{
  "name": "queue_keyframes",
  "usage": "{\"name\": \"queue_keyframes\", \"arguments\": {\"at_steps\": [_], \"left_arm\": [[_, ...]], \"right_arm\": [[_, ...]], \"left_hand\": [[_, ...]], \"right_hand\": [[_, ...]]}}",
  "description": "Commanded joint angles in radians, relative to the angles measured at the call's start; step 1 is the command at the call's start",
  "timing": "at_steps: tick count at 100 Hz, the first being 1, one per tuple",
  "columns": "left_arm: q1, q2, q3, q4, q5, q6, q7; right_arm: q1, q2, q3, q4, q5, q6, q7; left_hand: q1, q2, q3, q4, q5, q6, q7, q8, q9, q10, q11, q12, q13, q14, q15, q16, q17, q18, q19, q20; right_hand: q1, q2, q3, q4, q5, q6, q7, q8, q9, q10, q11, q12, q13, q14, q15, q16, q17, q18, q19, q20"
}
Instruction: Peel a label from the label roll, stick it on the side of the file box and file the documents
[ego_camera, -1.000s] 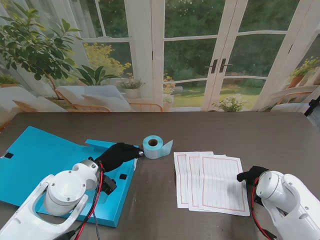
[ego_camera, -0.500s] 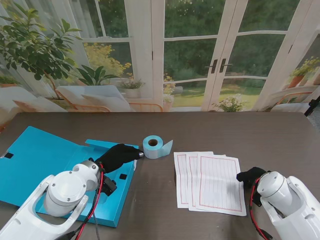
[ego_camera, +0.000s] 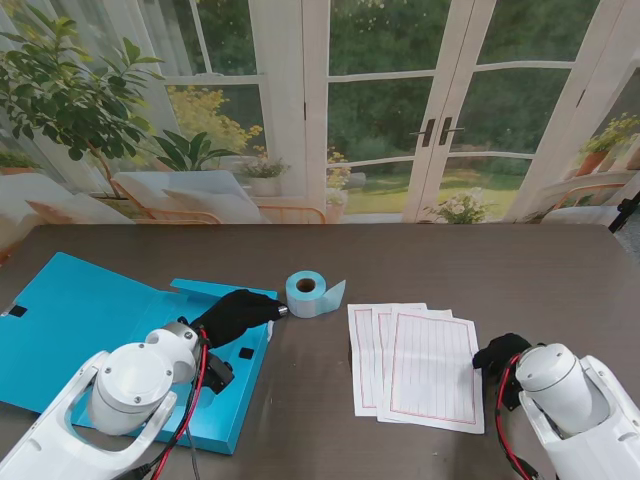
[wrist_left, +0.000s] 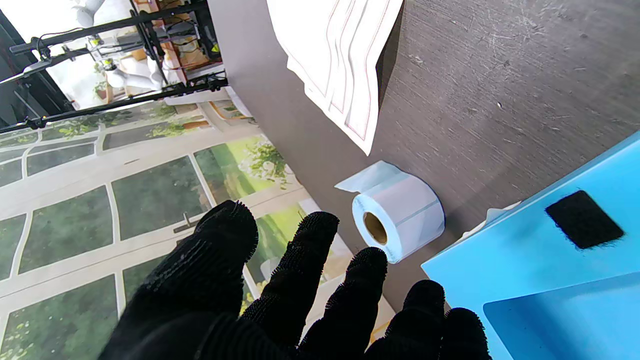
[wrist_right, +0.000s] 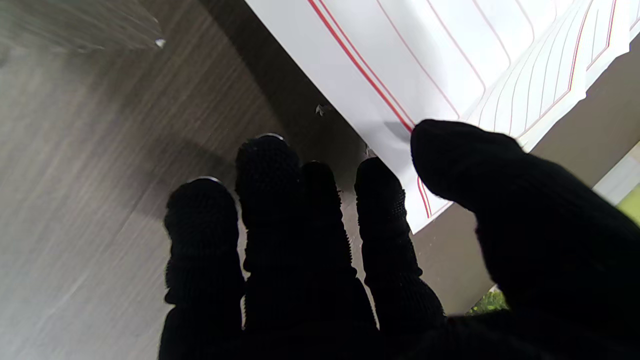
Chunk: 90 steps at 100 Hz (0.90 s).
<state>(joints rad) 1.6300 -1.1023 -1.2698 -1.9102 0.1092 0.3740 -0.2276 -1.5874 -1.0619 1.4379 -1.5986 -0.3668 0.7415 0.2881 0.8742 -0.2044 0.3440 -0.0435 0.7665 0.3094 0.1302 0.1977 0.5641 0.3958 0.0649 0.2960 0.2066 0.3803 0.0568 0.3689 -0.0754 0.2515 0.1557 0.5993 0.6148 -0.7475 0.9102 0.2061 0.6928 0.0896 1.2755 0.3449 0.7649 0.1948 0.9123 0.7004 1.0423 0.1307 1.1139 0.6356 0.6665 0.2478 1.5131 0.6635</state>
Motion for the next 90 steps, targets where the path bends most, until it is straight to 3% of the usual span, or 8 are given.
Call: {"name": "queue_keyframes", "arguments": {"at_steps": [1,13,22,27,30,34,37,90], "left_arm": [[0.005,-0.001,0.0,-0.009,-0.003,0.006,-0.018],[0.008,-0.001,-0.001,-0.013,-0.002,0.01,-0.018],[0.009,-0.001,-0.002,-0.014,-0.001,0.013,-0.018],[0.009,-0.001,-0.002,-0.015,-0.001,0.015,-0.018],[0.009,-0.001,-0.002,-0.015,-0.001,0.015,-0.018],[0.01,-0.001,-0.001,-0.016,-0.001,0.017,-0.018],[0.01,-0.001,-0.001,-0.016,-0.001,0.018,-0.019],[0.017,0.0,-0.007,-0.023,0.0,0.025,-0.022]], "right_arm": [[-0.005,-0.015,-0.003,0.001,-0.001,-0.009,-0.014],[-0.008,-0.028,0.003,0.003,0.01,-0.024,-0.052],[-0.01,-0.033,0.01,0.0,0.025,-0.033,-0.065],[-0.012,-0.035,0.015,0.0,0.032,-0.041,-0.069],[-0.013,-0.037,0.017,-0.001,0.038,-0.046,-0.072],[-0.016,-0.038,0.022,-0.002,0.045,-0.054,-0.074],[-0.028,-0.037,0.032,-0.019,0.05,-0.056,-0.07],[-0.089,-0.053,0.085,-0.111,0.135,-0.05,-0.098]], "left_hand": [[0.03,0.047,-0.023,-0.012,0.021,-0.003,0.0,0.004,-0.015,0.0,0.001,-0.007,-0.019,0.004,0.005,-0.009,-0.016,-0.043,-0.027,-0.016],[0.032,0.048,-0.026,-0.012,0.021,-0.002,0.0,0.004,-0.015,0.001,0.001,-0.007,-0.02,0.004,0.005,-0.009,-0.016,-0.045,-0.027,-0.017],[0.033,0.049,-0.028,-0.012,0.02,-0.001,-0.001,0.004,-0.017,0.0,0.001,-0.007,-0.021,0.004,0.005,-0.009,-0.016,-0.045,-0.027,-0.018],[0.034,0.05,-0.03,-0.012,0.02,-0.002,-0.001,0.004,-0.016,0.0,0.002,-0.007,-0.02,0.003,0.005,-0.009,-0.016,-0.044,-0.028,-0.018],[0.035,0.049,-0.031,-0.012,0.02,-0.001,-0.001,0.004,-0.016,0.001,0.001,-0.007,-0.02,0.003,0.005,-0.009,-0.016,-0.044,-0.028,-0.019],[0.035,0.05,-0.031,-0.012,0.019,0.0,-0.002,0.004,-0.017,0.0,0.001,-0.007,-0.022,0.003,0.004,-0.009,-0.015,-0.045,-0.028,-0.019],[0.036,0.051,-0.032,-0.012,0.019,-0.001,-0.001,0.004,-0.016,0.0,0.001,-0.007,-0.021,0.003,0.005,-0.009,-0.015,-0.045,-0.028,-0.019],[0.044,0.057,-0.048,-0.011,0.016,0.002,-0.003,0.003,-0.019,0.001,0.001,-0.007,-0.022,0.002,0.005,-0.009,-0.014,-0.047,-0.029,-0.024]], "right_hand": [[0.049,-0.074,0.038,-0.107,0.064,-0.048,0.052,0.0,0.085,-0.035,-0.002,0.001,0.065,-0.014,-0.007,-0.008,-0.017,0.024,-0.01,-0.022],[0.047,-0.07,0.115,-0.23,0.146,-0.092,0.057,0.012,0.181,-0.056,-0.026,0.012,0.127,-0.018,-0.028,-0.006,0.02,0.042,-0.014,-0.036],[0.044,-0.108,0.186,-0.189,0.166,-0.104,0.053,0.025,0.206,-0.059,-0.043,0.022,0.139,-0.011,-0.039,-0.002,0.024,0.045,-0.016,-0.039],[0.045,-0.152,0.183,0.137,0.17,-0.116,0.049,0.041,0.224,-0.06,-0.066,0.035,0.144,-0.013,-0.048,0.003,0.028,0.043,-0.016,-0.043],[0.03,-0.144,0.126,0.537,0.17,-0.128,0.047,0.056,0.23,-0.062,-0.071,0.034,0.143,-0.002,-0.044,-0.029,0.029,0.043,-0.015,-0.044],[-0.044,-0.041,0.119,0.972,0.168,-0.145,0.045,0.076,0.224,-0.067,-0.06,0.025,0.141,0.003,-0.039,-0.05,0.029,0.042,-0.016,-0.044],[-0.067,-0.004,0.139,1.071,0.163,-0.156,0.048,0.087,0.222,-0.069,-0.057,0.022,0.14,0.004,-0.04,-0.052,0.029,0.04,-0.017,-0.045],[-0.069,0.106,0.256,1.12,0.218,-0.158,0.014,0.195,0.268,-0.038,-0.084,-0.005,0.135,0.059,-0.05,-0.057,-0.002,0.058,-0.015,-0.04]]}}
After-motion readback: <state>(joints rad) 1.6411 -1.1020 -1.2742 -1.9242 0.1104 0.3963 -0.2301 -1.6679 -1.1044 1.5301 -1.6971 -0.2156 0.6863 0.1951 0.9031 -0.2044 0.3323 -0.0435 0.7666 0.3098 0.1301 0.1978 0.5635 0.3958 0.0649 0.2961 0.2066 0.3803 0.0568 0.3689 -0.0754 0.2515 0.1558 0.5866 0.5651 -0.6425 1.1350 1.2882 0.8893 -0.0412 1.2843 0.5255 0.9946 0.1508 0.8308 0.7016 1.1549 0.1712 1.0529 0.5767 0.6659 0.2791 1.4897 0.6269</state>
